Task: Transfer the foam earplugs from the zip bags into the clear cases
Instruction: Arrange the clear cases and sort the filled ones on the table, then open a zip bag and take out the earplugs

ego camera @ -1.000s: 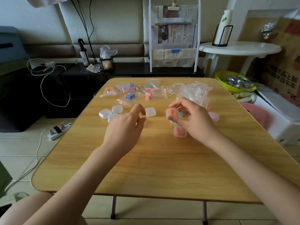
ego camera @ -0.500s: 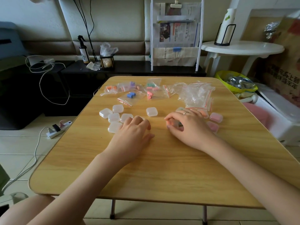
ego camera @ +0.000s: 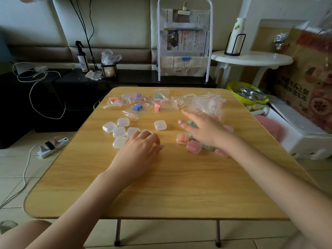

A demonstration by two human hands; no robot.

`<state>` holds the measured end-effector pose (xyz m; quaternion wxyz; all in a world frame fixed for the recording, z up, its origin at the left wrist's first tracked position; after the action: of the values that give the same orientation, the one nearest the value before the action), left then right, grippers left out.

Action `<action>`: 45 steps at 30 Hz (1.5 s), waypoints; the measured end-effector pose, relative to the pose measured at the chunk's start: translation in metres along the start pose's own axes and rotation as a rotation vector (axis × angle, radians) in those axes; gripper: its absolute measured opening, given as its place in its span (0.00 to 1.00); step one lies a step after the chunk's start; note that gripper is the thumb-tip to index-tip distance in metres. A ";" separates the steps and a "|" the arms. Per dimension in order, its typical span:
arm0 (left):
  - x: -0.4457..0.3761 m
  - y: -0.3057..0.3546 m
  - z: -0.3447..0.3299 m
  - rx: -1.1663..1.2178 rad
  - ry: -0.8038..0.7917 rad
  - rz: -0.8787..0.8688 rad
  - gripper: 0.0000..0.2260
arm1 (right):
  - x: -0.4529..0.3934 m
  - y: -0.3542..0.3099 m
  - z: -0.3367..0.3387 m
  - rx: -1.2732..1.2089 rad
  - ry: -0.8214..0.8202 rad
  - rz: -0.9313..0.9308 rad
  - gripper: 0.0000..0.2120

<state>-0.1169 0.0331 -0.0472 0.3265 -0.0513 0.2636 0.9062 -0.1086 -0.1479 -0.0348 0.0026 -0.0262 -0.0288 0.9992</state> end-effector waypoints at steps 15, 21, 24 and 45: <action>0.019 0.001 0.003 -0.028 -0.033 -0.057 0.16 | -0.010 0.007 -0.014 0.091 0.073 -0.103 0.26; 0.030 -0.003 -0.001 -0.095 -0.128 -0.018 0.19 | -0.047 0.028 0.016 0.072 0.300 -0.196 0.22; 0.027 -0.009 -0.002 -0.057 -0.143 -0.012 0.22 | -0.067 -0.009 0.014 0.059 0.283 0.000 0.23; 0.009 -0.007 0.021 0.868 0.312 0.185 0.20 | -0.034 -0.050 0.045 -0.322 0.598 0.068 0.05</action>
<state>-0.1177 0.0534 -0.0348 0.1919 -0.0218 0.6677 0.7189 -0.0766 -0.1009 0.0145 -0.0267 -0.3188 -0.1834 0.9295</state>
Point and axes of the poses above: each hand's wrist, its own x-axis away from the middle knuckle, its own z-axis out of the back of the hand, y = z × x, the point moved 7 cm from there along -x, towards the middle knuckle, and after that the axes turned 12 degrees about x, right-handed, at the moved point
